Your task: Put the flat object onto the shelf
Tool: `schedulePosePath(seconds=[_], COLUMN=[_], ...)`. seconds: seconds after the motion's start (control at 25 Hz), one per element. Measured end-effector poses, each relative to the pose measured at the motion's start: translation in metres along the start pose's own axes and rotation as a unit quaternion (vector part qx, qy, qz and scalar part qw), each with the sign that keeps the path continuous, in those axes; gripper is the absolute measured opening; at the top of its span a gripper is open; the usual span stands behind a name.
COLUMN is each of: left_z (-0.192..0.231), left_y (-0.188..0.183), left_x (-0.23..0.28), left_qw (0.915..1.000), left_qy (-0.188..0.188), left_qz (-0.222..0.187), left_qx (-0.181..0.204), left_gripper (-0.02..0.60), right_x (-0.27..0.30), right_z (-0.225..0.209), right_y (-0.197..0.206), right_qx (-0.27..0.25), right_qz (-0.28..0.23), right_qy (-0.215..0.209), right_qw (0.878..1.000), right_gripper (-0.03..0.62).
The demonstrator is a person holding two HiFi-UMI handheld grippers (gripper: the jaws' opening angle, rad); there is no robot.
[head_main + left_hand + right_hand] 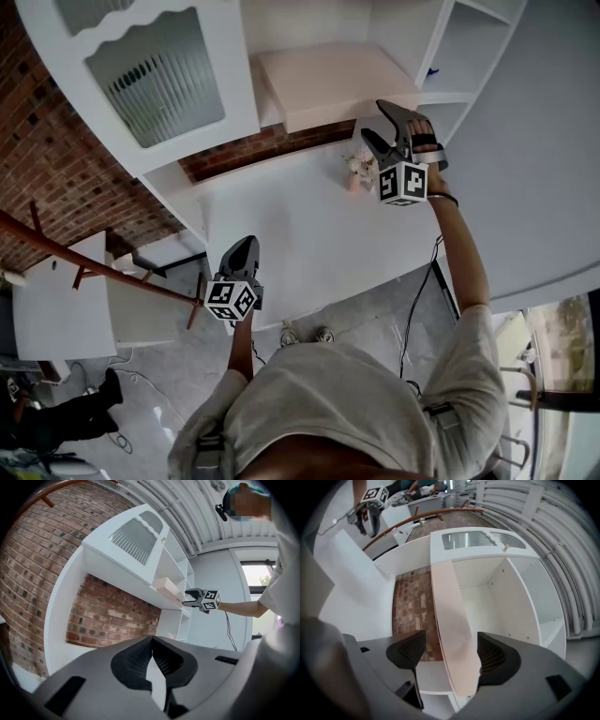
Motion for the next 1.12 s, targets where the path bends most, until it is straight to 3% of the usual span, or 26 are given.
schedulePosePath(seconds=[0.08,0.16,0.2,0.28,0.36,0.4,0.48,0.6,0.76,1.12], left_z=[-0.003,-0.005,-0.005,-0.006,-0.006,-0.005,-0.004,-0.002,0.004,0.008], left_y=[0.000,-0.001,-0.001,-0.001,-0.001,-0.001,0.000,-0.001,-0.002,-0.001], left_x=[0.004,0.007,0.008,0.010,0.010,0.009,0.008,0.005,0.000,-0.001], left_qw=[1.0000,0.9999,0.9999,0.9999,0.9999,0.9999,0.9999,1.0000,1.0000,1.0000], left_qy=[0.006,0.010,0.012,0.014,0.014,0.013,0.011,0.006,-0.003,-0.010], left_qz=[0.002,0.003,0.003,0.004,0.004,0.004,0.004,0.002,0.001,-0.001], left_qx=[0.001,0.000,0.000,0.000,0.001,0.000,0.000,0.000,0.000,0.000], left_gripper=[0.015,0.015,0.015,0.015,0.015,0.015,0.015,0.015,0.015,0.015], right_x=[-0.006,-0.010,-0.011,-0.009,-0.006,-0.005,-0.001,0.008,0.020,0.039], right_z=[-0.002,-0.010,-0.014,-0.017,-0.015,-0.013,-0.010,-0.008,-0.006,0.000], right_y=[0.003,0.004,0.005,0.014,0.019,0.019,0.018,0.019,0.019,0.018], right_qx=[0.078,0.203,0.278,0.417,0.509,0.536,0.565,0.587,0.574,0.577], right_qz=[0.003,0.019,0.032,0.057,0.070,0.072,0.075,0.082,0.087,0.101], right_qy=[0.006,0.006,0.000,-0.014,-0.027,-0.031,-0.030,-0.021,-0.010,0.008], right_qw=[0.997,0.979,0.960,0.907,0.857,0.840,0.821,0.805,0.814,0.811], right_gripper=[0.350,0.348,0.348,0.348,0.348,0.348,0.348,0.348,0.347,0.348])
Point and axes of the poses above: the fingertips, and each gripper's own axes: x forward along the fingers, z to its left, y out of its underside, the point moved 3 cm from there along -x, backward along the fingers, and after that the axes turned 13 degrees about y, right-handed, at the moved point
